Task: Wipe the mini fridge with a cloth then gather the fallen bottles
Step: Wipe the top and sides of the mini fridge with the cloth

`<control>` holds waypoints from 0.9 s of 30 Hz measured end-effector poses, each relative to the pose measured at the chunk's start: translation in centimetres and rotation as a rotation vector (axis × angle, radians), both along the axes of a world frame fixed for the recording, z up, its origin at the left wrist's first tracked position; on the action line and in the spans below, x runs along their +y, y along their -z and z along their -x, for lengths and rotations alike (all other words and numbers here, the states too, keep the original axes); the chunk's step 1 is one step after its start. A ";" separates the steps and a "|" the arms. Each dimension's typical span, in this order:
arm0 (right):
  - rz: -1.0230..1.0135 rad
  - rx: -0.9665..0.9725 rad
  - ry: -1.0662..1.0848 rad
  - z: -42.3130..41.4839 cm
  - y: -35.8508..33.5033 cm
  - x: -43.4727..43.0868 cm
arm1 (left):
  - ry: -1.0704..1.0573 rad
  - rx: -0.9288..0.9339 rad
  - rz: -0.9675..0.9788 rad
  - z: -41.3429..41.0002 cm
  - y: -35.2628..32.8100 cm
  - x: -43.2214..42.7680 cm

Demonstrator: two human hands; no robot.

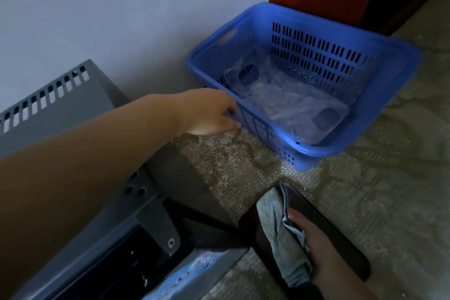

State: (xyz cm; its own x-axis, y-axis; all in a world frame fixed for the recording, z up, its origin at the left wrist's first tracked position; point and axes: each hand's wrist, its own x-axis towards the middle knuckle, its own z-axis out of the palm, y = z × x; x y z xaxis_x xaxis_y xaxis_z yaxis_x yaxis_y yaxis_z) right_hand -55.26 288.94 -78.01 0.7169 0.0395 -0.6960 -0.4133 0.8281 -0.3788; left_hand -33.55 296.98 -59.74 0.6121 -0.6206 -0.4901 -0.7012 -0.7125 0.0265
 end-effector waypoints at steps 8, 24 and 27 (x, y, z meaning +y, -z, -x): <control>0.274 0.023 -0.047 -13.4 2.8 -1.0 | -0.257 -0.209 -0.155 -11.2 0.9 3.6; 0.779 -0.330 -0.648 -38.4 14.4 15.4 | -0.623 -0.049 -0.218 -15.8 2.2 6.2; 0.742 -0.160 -0.713 -35.0 18.4 14.5 | -0.672 -0.024 -0.213 -15.6 2.1 6.3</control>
State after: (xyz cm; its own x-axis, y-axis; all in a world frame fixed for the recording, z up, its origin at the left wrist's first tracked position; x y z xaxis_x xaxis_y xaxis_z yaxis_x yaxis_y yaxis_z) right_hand -20.26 303.40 -96.37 0.7814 0.0909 -0.6173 -0.6153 -0.0520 -0.7866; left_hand -17.99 303.25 -61.83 0.8414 0.0037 -0.5403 -0.1057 -0.9795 -0.1713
